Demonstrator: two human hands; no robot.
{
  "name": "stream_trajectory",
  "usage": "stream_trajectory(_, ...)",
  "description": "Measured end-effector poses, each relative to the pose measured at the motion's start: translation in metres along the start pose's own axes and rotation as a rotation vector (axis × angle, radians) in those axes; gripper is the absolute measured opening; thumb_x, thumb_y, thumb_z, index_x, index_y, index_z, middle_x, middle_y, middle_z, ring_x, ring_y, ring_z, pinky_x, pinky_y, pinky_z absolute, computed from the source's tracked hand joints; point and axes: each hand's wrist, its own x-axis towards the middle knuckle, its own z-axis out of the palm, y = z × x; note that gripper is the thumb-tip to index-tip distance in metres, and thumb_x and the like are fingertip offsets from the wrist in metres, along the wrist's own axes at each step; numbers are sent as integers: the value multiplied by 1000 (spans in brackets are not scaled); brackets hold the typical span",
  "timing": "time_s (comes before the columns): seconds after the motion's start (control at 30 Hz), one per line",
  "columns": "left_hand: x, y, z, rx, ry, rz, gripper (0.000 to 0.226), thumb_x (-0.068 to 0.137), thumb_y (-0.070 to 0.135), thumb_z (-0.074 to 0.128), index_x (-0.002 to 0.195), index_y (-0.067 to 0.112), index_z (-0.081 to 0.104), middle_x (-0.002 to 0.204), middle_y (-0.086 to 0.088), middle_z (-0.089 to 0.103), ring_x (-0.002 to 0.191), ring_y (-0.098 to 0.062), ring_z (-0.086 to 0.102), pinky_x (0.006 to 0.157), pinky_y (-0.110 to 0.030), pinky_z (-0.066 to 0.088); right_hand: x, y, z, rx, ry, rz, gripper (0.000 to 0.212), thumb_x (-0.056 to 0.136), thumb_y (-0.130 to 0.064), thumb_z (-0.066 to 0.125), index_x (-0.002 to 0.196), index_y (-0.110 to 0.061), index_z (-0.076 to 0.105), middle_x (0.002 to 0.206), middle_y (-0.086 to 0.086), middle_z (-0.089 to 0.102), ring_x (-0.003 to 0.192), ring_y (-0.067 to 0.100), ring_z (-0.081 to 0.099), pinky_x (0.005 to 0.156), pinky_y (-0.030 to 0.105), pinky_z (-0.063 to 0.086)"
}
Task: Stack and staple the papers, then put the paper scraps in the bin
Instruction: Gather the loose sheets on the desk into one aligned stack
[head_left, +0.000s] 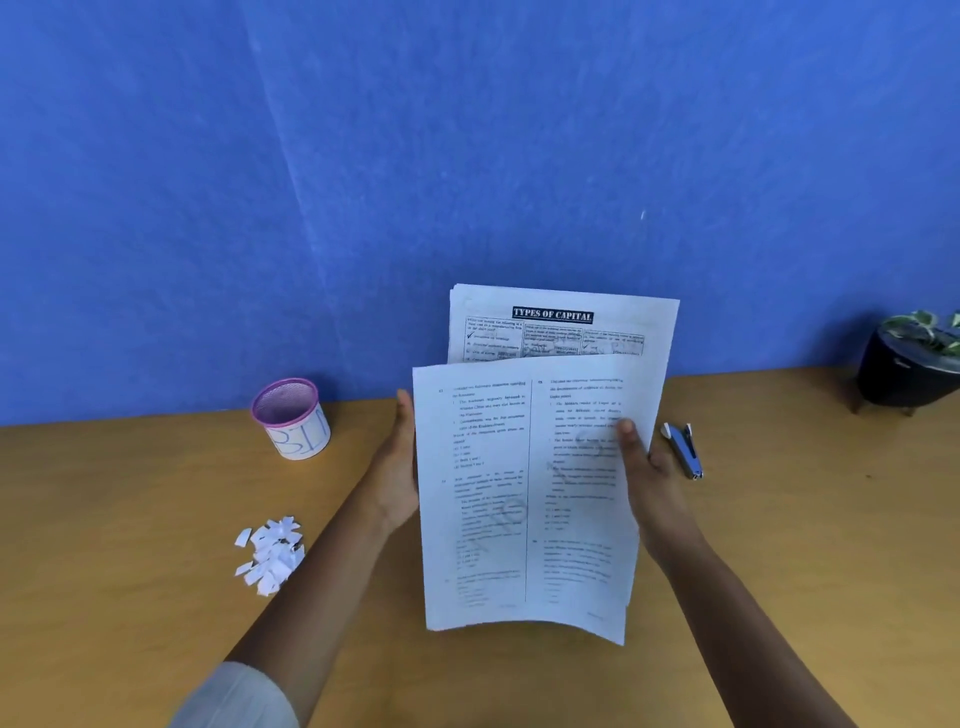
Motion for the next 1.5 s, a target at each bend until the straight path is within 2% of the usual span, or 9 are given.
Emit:
stream_trajectory(0.07, -3, -3, 2, 77, -66, 34, 68, 69, 77, 43, 118, 33, 60, 118, 7, 67, 116, -12, 58, 84, -27, 53, 0, 0, -2, 2, 5, 26, 43, 86, -60, 43, 114, -30, 55, 117, -8, 63, 111, 14, 58, 98, 39, 45)
stream_trajectory(0.17, -5, -10, 1, 80, -103, 36, 76, 54, 82, 57, 114, 36, 63, 114, 10, 69, 113, -9, 60, 82, -24, 53, -1, -1, 0, 5, 18, 46, 59, 83, -66, 41, 125, -25, 51, 120, -6, 60, 111, 15, 55, 95, 35, 43)
stream_trajectory(0.3, -4, -10, -4, -193, -187, -30, 94, 53, 80, 60, 130, 26, 51, 130, -1, 60, 124, -22, 52, 90, -34, 53, -1, -9, 3, 31, 63, 14, 34, 88, -61, 39, 101, -33, 56, 102, -14, 64, 98, 7, 58, 91, 32, 44)
stream_trajectory(0.43, 0, -9, -3, -22, -179, 69, 67, 64, 53, 75, 122, 25, 57, 125, -2, 64, 119, -24, 57, 89, -35, 53, -2, -25, 12, 8, 36, -98, 24, 94, -51, 36, 85, -45, 57, 77, -36, 67, 77, -22, 59, 67, 6, 46)
stream_trajectory(0.53, 5, -10, 2, 196, -17, 124, 36, 72, 31, 74, 107, 29, 66, 114, 2, 70, 111, -23, 62, 92, -36, 51, -2, -27, 15, 16, -58, -171, 20, 94, -46, 40, 89, -46, 60, 85, -41, 65, 82, -24, 58, 61, -3, 44)
stream_trajectory(0.67, 5, -12, 2, 188, 59, 162, 34, 71, 29, 72, 104, 26, 67, 109, 3, 71, 104, -18, 65, 78, -23, 54, -3, -19, 9, -37, -173, -255, 18, 88, -31, 61, 92, -47, 67, 95, -26, 71, 91, -6, 66, 64, 7, 51)
stream_trajectory(0.77, 2, -12, 1, 226, 104, 179, 33, 70, 31, 77, 101, 27, 67, 107, 3, 72, 100, -18, 67, 76, -26, 53, -3, -15, 4, -26, -208, -265, 23, 80, -26, 67, 92, -45, 68, 96, -20, 72, 92, 1, 68, 66, 12, 53)
stream_trajectory(1.1, -2, -5, 11, 215, 114, 239, 22, 68, 32, 73, 91, 32, 71, 99, 9, 74, 92, -13, 69, 69, -20, 55, 0, -13, 1, 65, -245, -228, 24, 68, -24, 73, 90, -34, 72, 98, -10, 74, 93, 9, 69, 73, 22, 57)
stream_trajectory(1.5, -5, -9, 4, 220, 150, 287, 26, 69, 33, 70, 95, 29, 68, 98, 12, 74, 91, -10, 69, 67, -17, 53, 1, -6, -10, 61, -296, -197, 25, 72, -24, 71, 96, -30, 72, 105, -8, 74, 94, 14, 70, 69, 23, 57)
